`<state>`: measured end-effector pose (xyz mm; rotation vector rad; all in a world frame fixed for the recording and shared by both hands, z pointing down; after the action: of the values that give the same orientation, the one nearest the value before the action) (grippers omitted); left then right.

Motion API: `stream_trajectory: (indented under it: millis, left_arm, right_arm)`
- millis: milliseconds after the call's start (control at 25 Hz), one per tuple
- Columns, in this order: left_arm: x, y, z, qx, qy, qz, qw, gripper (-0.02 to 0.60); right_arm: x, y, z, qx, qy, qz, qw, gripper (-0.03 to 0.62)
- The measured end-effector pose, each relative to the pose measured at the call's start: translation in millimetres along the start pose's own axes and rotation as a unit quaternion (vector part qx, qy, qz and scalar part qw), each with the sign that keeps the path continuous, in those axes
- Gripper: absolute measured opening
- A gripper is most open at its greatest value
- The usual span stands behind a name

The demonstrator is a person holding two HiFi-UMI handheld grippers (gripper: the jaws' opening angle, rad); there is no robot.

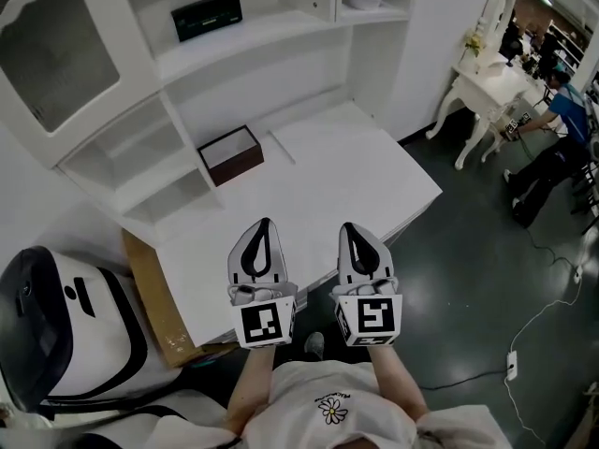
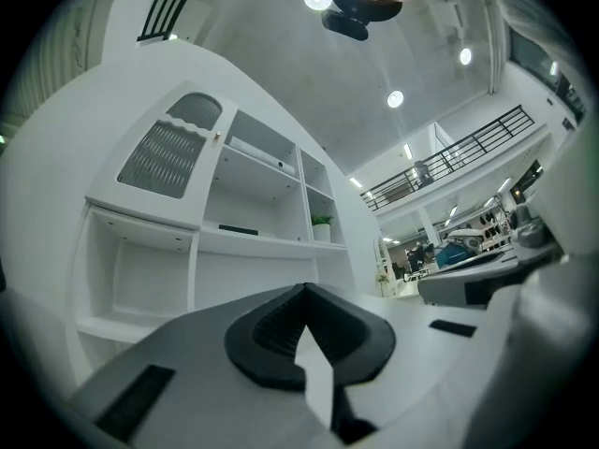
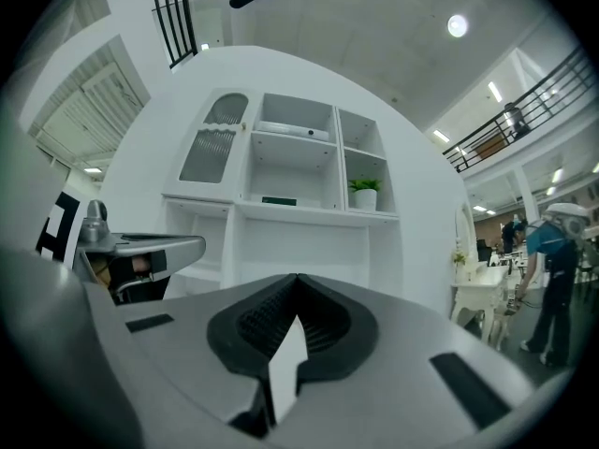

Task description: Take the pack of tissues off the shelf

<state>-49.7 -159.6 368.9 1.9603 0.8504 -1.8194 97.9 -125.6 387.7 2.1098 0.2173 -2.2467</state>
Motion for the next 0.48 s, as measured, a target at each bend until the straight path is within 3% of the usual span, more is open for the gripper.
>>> stream_trajectory:
  millis: [480]
  left_arm:
    - [1,27,19,0.058,0.007,0.008,0.9983,-0.002]
  right_arm:
    - [6,49,2,0.049,-0.008,-0.024,0.998,0.003]
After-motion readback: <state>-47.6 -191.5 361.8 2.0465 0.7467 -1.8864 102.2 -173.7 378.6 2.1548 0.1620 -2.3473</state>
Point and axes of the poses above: the fingertips, and each gripper's own axes: y forward along the fingers, z to its left, x out of its top, the point moved 3 cm from there along -y, backward along the fingers, and after that the axes turned 14 degrees about -x, right-handed, at the moved point
